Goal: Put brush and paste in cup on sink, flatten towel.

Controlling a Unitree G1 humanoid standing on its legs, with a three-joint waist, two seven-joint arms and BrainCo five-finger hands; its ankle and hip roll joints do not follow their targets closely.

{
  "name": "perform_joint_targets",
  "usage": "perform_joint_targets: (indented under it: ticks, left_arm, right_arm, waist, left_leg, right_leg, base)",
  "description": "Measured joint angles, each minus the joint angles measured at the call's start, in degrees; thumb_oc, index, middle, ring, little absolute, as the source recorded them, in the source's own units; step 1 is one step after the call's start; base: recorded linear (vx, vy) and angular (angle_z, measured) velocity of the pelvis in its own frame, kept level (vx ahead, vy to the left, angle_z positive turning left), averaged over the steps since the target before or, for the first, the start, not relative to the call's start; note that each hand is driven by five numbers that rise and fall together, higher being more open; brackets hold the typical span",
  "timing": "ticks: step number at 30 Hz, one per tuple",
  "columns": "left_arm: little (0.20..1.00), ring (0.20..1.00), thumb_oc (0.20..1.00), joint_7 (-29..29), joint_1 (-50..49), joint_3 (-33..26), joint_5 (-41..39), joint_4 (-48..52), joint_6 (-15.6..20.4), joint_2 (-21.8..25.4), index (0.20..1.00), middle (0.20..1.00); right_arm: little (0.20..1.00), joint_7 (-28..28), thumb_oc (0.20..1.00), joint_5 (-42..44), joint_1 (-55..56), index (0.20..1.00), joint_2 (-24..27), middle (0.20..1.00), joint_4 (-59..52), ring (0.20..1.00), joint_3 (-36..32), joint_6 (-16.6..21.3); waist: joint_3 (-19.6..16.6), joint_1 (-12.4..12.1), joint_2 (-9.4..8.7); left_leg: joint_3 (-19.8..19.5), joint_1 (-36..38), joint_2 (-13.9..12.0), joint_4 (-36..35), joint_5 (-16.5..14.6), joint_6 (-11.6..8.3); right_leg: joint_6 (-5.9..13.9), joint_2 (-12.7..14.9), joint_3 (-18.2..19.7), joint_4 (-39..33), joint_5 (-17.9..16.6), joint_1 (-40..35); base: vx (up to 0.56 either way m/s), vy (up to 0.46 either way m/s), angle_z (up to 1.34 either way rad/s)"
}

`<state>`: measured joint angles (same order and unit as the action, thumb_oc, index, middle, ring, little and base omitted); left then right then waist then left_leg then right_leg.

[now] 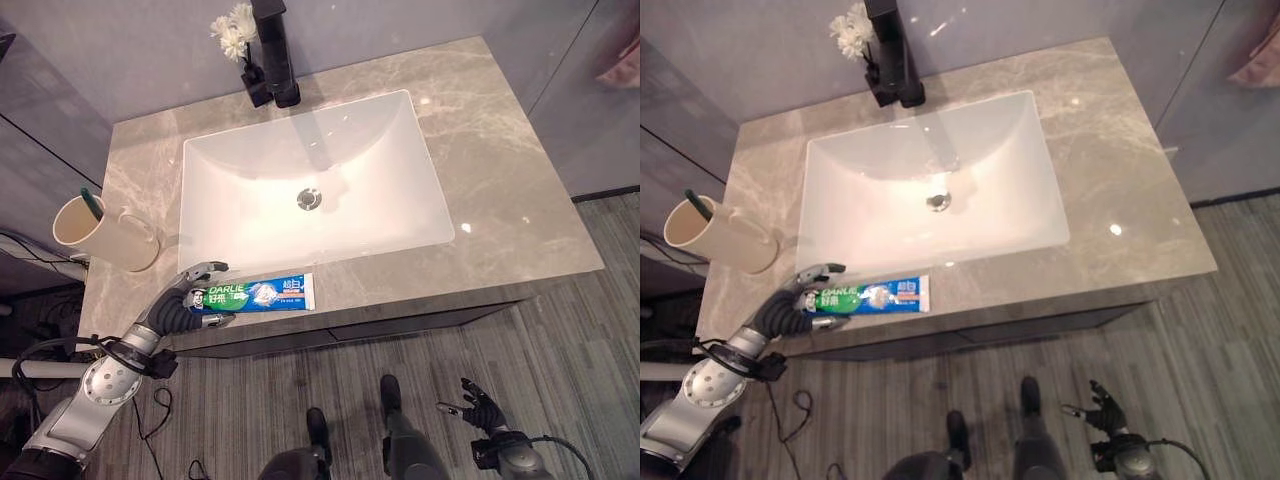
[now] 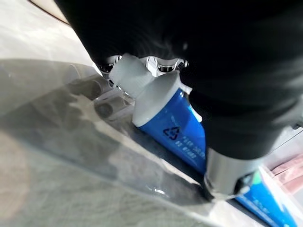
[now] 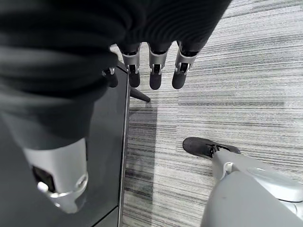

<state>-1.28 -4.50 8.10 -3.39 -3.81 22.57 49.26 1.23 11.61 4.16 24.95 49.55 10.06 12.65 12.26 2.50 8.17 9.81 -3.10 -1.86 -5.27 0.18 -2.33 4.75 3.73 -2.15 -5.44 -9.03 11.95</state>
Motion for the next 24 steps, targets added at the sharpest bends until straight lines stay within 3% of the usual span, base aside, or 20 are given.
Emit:
perform_joint_targets:
  ticks: [5, 8, 9, 11, 19, 22, 24]
  left_arm:
    - [0.674, 0.674, 0.674, -0.2, 1.1, 0.1, 0.3, -0.8, -0.3, 0.0, 0.674, 0.674]
    - [0.567, 0.567, 0.567, -0.4, 2.3, 0.1, 2.8, -1.3, -0.3, 0.3, 0.567, 0.567]
    - [0.473, 0.473, 0.473, -0.7, 3.2, 0.3, 4.3, -1.6, -0.3, 0.7, 0.473, 0.473]
    - [0.206, 0.206, 0.206, -1.2, 5.1, 1.3, 6.7, -1.7, -0.2, 2.3, 0.206, 0.206]
    - [0.200, 0.200, 0.200, -3.6, 9.5, 4.5, 17.4, -4.3, -0.2, 3.4, 0.200, 0.200]
    - [0.200, 0.200, 0.200, -4.2, 7.9, 5.6, 20.3, -4.2, 0.3, 4.6, 0.200, 0.200]
    - [0.200, 0.200, 0.200, -5.6, 6.9, 5.4, 22.7, -3.9, 0.2, 4.8, 0.200, 0.200]
  right_arm:
    - [1.000, 0.0, 1.000, 0.0, 0.1, 1.000, 0.1, 1.000, 0.1, 1.000, -0.3, 0.0]
    - [1.000, 0.1, 1.000, 0.0, 0.1, 1.000, 0.2, 1.000, 0.5, 1.000, -0.4, 0.0]
    - [1.000, 0.1, 1.000, 0.0, 0.1, 1.000, 0.1, 1.000, 0.7, 1.000, -0.4, 0.1]
    - [1.000, 0.4, 1.000, 0.0, 0.0, 1.000, 0.2, 1.000, 1.6, 1.000, -0.5, 0.1]
    - [1.000, 1.9, 1.000, 4.8, -2.6, 1.000, -1.9, 1.000, 17.0, 1.000, -6.7, 0.0]
    - [1.000, 2.5, 1.000, 10.8, -2.3, 1.000, -2.6, 1.000, 20.5, 1.000, -11.1, -0.1]
    - [1.000, 3.2, 1.000, 20.8, -2.5, 1.000, -3.2, 1.000, 19.8, 1.000, -18.8, 0.1]
  waist:
    - [0.0, 0.1, 0.01]
    - [-0.1, 0.1, 0.10]
    - [-0.1, 0.2, 0.10]
    - [-0.1, 0.2, 0.09]
    - [-1.3, 1.7, -1.11]
    - [-3.1, 1.3, -2.66]
    - [-5.1, 1.0, -4.57]
  left_leg:
    - [0.0, 0.0, 0.0, 0.0, 0.0, 0.00]
    - [0.0, 0.1, 0.0, 0.0, 0.0, 0.00]
    - [0.0, 0.2, 0.0, 0.0, 0.0, 0.00]
    - [0.0, 0.6, 0.0, 0.0, 0.0, 0.01]
    - [-1.1, 4.1, -0.3, -0.3, -0.3, -0.18]
    - [-1.7, 5.0, -0.6, -0.3, -0.3, -0.27]
    - [-1.9, 5.3, -0.6, -0.3, -0.3, -0.27]
  right_leg:
    - [-0.03, 0.0, 0.0, 0.0, 0.0, 0.0]
    - [-0.06, 0.0, 0.0, 0.0, -0.2, -0.1]
    - [-0.09, 0.0, 0.0, 0.0, -0.2, -0.2]
    - [-0.16, 0.0, 0.0, 0.4, -0.3, -0.6]
    - [-0.06, -0.1, -1.1, 0.0, 0.8, -4.6]
    - [-0.19, -0.3, -1.6, 0.0, 1.0, -5.8]
    - [-0.21, -0.3, -1.6, 0.0, 1.0, -6.2]
  base:
    - [0.00, 0.000, 0.00]
    - [0.00, 0.000, 0.00]
    - [0.00, 0.000, 0.00]
    - [0.00, 0.000, 0.00]
    - [0.01, -0.014, 0.06]
    - [0.02, -0.018, 0.09]
    - [0.00, -0.012, 0.03]
